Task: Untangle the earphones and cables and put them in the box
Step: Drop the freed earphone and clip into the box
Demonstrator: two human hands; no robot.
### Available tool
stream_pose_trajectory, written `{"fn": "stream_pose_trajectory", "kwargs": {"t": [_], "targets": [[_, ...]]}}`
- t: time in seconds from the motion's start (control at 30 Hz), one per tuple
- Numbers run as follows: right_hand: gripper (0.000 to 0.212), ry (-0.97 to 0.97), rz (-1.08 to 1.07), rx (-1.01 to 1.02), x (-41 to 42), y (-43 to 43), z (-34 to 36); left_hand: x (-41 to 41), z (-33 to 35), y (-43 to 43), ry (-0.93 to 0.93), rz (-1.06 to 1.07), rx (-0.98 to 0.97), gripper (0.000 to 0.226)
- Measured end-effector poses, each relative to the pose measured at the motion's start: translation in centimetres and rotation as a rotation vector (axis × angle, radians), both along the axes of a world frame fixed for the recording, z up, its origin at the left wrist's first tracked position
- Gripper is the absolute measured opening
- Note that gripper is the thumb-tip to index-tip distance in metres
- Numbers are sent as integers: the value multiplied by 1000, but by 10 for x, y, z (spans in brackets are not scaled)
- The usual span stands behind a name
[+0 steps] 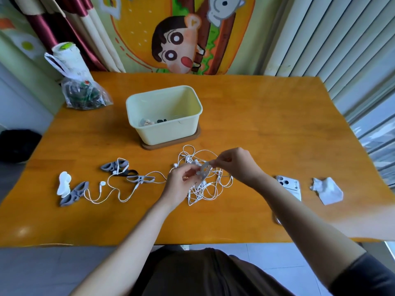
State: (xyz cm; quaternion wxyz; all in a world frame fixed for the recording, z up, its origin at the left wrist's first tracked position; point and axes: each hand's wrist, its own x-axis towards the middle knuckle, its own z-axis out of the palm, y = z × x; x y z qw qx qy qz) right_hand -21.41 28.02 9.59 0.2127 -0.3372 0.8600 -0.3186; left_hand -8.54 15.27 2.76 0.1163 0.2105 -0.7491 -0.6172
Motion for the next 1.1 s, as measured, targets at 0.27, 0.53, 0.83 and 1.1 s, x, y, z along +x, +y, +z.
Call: {"fn": "stream_pose_trajectory", "kwargs": {"t": [0.27,0.53,0.83,1.1], "targets": [[23,-75,-34,-34,-2,-19,-9,2,11,-18,-19,-134,102,20],[37,-636,-207,-182,32,-38,-33,0,22,-33,130,157,682,28],[37,-364,-50,-75,71,-64,-44,1,6,-63,177,525,930,15],[27,-85,150,-56,59,-83,-12,14,-26,-95,-89,443,32,16]]}}
